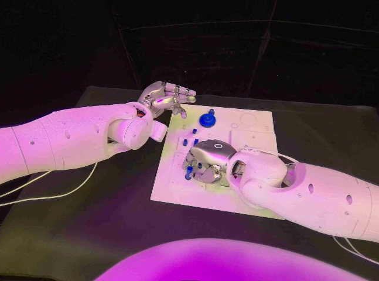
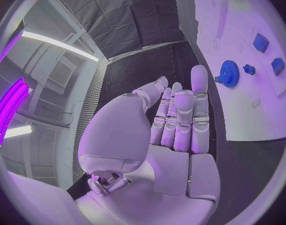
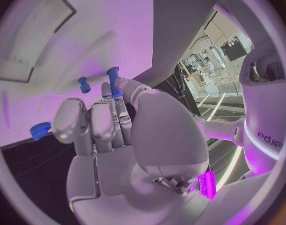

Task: Assemble the parts on the task board

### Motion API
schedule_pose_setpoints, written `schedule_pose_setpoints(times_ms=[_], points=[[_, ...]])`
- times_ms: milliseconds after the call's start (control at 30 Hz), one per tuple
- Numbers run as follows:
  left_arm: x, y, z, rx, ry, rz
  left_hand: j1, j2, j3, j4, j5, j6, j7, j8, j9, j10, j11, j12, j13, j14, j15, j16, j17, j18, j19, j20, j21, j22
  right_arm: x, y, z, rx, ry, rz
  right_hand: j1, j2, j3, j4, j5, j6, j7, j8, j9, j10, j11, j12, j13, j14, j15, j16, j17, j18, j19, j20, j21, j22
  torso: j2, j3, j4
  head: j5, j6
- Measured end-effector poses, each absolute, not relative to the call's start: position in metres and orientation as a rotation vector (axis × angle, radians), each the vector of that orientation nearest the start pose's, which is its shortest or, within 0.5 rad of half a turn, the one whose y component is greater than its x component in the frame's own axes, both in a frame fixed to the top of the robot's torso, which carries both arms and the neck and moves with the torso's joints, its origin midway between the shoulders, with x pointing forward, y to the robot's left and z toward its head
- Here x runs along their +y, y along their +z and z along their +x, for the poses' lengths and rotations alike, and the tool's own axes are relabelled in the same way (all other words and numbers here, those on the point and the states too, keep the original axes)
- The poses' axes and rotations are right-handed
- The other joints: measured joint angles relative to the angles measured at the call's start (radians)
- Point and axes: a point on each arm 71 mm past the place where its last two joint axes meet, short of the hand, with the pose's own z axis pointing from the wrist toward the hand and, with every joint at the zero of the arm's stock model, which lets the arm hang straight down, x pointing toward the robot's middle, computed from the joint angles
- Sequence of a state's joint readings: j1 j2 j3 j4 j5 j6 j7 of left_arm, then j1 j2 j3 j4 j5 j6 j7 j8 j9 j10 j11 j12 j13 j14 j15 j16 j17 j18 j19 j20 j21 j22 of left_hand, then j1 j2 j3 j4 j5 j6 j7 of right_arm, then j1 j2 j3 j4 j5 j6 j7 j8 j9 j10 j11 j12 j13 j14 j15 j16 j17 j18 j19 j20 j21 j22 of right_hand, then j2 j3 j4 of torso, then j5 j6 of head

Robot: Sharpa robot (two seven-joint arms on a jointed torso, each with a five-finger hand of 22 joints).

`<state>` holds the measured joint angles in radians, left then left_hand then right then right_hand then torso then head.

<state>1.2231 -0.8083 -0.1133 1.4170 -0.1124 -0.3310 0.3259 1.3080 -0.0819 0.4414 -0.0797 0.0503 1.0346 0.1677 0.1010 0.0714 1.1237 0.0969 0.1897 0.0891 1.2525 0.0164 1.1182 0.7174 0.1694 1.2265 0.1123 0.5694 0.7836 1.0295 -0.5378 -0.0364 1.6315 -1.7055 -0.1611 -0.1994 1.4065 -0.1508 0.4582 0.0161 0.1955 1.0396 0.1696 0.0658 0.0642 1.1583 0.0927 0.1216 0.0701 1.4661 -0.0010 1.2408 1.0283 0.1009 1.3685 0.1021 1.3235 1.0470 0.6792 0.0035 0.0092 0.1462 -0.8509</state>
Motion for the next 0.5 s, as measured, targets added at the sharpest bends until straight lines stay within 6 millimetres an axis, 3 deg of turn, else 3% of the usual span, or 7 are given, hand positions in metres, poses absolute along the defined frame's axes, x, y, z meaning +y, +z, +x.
schedule_pose_setpoints(times_ms=[167, 500], points=[[0.2245, -0.2025, 0.5037, 1.521, -1.362, -1.038, 0.004, 0.004, -0.003, 0.003, 0.0, 0.0, 0.0, 0.002, -0.001, -0.003, 0.003, 0.004, 0.0, 0.0, 0.0, 0.0, -0.002, 0.0, 0.0, 0.0, 0.0, -0.001, -0.0203, -0.2392, 0.3915, 1.768, 0.888, -0.555, -0.029, -0.022, -0.021, 0.012, 0.005, -0.039, -0.006, 0.0, 0.0, -0.014, 0.003, -0.006, -0.003, -0.001, 0.001, 0.0, -0.007, 0.0, -0.001, 0.002, 0.0, -0.004, 0.0, -0.0001, -0.0006, 0.0, 0.002], [0.2251, -0.2027, 0.5036, 1.523, -1.359, -1.04, 0.004, 0.004, -0.003, 0.003, 0.0, 0.0, 0.0, 0.004, -0.001, -0.003, 0.003, 0.004, 0.0, 0.0, 0.0, 0.0, -0.001, 0.0, 0.0, 0.0, 0.0, -0.001, -0.0223, -0.2386, 0.3901, 1.766, 0.894, -0.554, -0.042, -0.029, -0.038, 0.02, 0.005, -0.063, -0.007, 0.0, 0.0, -0.037, 0.005, -0.014, -0.004, -0.001, 0.001, 0.0, -0.015, 0.0, -0.005, 0.005, -0.004, -0.009, 0.0, -0.0002, -0.0002, -0.002, 0.003]])
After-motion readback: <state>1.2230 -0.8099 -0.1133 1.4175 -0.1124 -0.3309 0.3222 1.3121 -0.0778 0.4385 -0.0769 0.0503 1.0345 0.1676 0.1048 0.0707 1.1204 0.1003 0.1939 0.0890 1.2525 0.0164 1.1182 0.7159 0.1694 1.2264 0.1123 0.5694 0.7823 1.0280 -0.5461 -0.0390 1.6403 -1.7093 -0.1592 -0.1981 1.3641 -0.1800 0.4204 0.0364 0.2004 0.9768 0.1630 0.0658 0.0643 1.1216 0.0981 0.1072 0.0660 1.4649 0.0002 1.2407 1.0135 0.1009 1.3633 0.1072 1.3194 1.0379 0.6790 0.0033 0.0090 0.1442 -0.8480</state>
